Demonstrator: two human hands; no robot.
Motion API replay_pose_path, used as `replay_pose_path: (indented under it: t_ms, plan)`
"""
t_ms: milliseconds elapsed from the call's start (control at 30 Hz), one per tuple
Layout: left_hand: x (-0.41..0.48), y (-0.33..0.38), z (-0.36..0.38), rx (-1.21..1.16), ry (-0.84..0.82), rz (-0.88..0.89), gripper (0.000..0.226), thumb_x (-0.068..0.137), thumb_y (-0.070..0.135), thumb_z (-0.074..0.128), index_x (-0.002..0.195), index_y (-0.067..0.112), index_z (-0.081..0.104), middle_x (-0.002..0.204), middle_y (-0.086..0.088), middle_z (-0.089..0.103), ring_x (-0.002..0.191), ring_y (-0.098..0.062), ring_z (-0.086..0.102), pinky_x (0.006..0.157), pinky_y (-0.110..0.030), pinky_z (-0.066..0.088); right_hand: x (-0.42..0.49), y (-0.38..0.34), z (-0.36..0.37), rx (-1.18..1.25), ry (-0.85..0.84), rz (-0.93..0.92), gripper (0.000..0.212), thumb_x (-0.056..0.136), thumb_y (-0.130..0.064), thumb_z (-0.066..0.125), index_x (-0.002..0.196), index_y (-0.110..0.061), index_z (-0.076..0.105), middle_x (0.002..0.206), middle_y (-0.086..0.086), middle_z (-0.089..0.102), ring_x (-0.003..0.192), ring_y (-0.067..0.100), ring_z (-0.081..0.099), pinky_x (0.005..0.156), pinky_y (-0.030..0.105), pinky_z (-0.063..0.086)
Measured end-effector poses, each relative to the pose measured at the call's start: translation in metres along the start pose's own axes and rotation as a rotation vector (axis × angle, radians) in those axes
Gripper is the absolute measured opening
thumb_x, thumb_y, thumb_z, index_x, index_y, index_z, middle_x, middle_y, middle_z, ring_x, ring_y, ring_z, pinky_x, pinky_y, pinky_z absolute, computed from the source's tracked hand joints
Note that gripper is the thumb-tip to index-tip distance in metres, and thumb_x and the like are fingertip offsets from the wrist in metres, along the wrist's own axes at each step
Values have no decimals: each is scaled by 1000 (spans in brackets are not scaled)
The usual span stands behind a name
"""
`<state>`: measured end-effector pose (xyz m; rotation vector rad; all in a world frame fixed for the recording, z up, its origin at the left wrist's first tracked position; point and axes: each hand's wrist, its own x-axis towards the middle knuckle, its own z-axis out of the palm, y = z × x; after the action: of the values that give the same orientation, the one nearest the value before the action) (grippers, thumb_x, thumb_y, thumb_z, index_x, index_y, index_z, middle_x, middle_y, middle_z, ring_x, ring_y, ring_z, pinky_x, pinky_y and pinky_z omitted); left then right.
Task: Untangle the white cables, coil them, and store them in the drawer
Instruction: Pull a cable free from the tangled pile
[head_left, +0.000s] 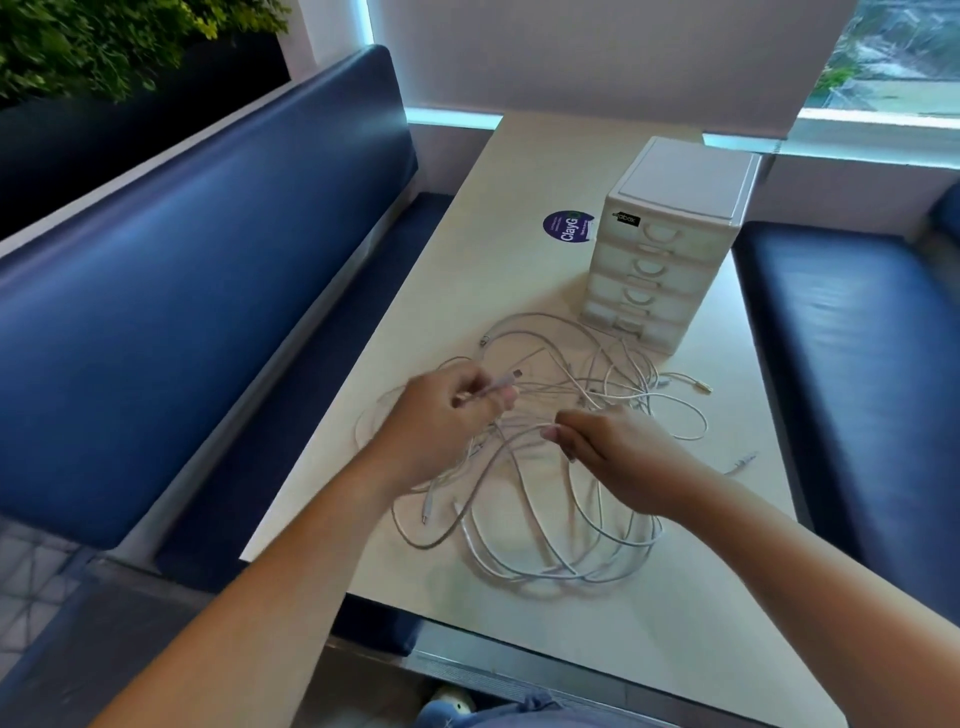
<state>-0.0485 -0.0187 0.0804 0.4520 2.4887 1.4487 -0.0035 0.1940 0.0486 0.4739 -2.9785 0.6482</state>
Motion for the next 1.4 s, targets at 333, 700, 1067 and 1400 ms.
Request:
replay_pose_path:
  t_ms: [333, 700, 1067, 1400]
  plan:
    - [5, 8, 1, -64, -142, -56, 34, 81, 45, 69, 82, 11, 72, 47, 14, 42, 50, -7, 36, 55, -24, 32, 3, 3, -5, -2, 53, -69, 48, 90, -60, 20, 77, -22, 46, 61, -6, 47, 59, 22, 47, 56, 36, 37]
    - [14, 20, -61, 214, 225, 207, 36, 92, 51, 50, 83, 21, 67, 85, -14, 71, 52, -8, 42, 50, -26, 35, 25, 36, -12, -19, 118, -30, 54, 87, -65, 13, 76, -21, 43, 62, 0, 49, 62, 33, 53, 54, 34, 34]
    - [4, 15, -119, -24, 712, 212, 31, 100, 42, 49, 74, 28, 57, 61, -11, 35, 48, -13, 26, 45, -26, 23, 33, 70, -26, -26, 170, -10, 43, 91, -59, 19, 73, -25, 39, 59, -6, 47, 58, 24, 45, 54, 34, 37]
    - [-4, 1, -131, -164, 780, 91, 22, 99, 40, 53, 100, 28, 71, 87, 23, 67, 76, 0, 64, 81, -27, 49, 31, 87, -28, 65, 140, 91, 43, 96, -53, 29, 70, -24, 45, 60, -8, 51, 60, 17, 48, 57, 33, 38]
